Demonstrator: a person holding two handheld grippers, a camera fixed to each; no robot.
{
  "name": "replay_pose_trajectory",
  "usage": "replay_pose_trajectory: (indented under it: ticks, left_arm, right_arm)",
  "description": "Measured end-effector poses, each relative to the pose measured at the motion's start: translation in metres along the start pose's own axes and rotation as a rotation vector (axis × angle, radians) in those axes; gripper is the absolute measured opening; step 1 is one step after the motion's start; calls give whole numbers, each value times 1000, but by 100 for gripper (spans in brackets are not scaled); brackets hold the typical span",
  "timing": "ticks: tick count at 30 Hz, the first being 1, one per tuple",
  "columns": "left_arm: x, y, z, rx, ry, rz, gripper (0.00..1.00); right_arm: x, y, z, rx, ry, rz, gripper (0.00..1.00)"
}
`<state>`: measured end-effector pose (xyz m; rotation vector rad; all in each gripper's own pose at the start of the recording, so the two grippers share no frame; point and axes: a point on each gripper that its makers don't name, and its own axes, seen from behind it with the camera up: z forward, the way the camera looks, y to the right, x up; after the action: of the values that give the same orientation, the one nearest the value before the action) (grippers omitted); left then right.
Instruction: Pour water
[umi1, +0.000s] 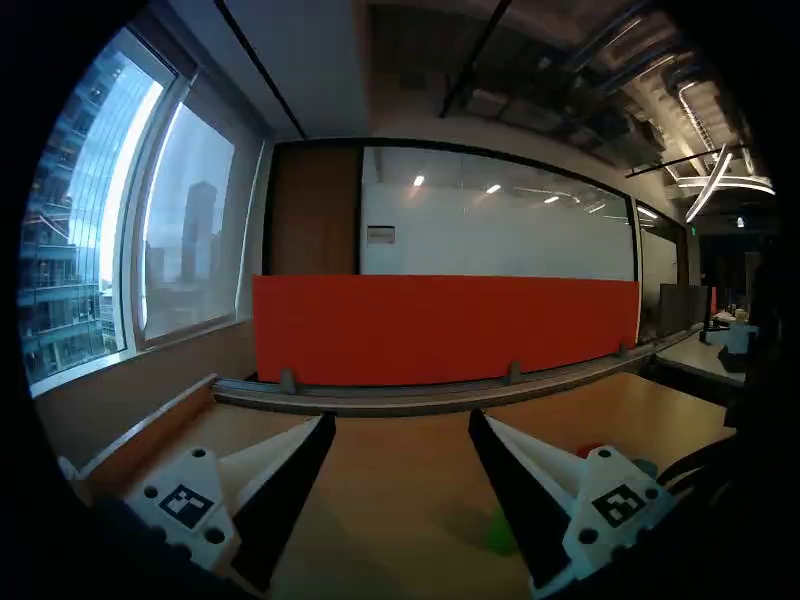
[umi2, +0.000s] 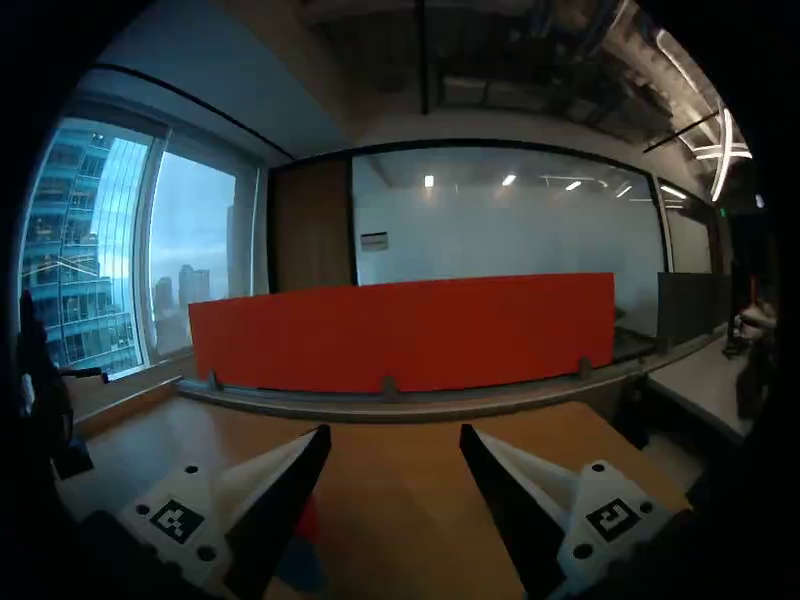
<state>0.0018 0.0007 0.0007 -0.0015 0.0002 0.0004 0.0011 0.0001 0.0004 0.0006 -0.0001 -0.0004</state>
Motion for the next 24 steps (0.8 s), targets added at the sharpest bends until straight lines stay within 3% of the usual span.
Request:
replay_pose_trajectory:
  ticks: [8,17,24]
  left_arm:
    - [24,21,12,-66,-13,-8,99]
    - [29,57,19,-224,-30,-28,99]
    - [30,70,22,-290,-32,-18,99]
  right_arm:
    - [17,-6,4,40,-2,-8,100]
    - [19,-33,2,196,-15,-17,100]
    - [19,-52,1,292,-36,-71,100]
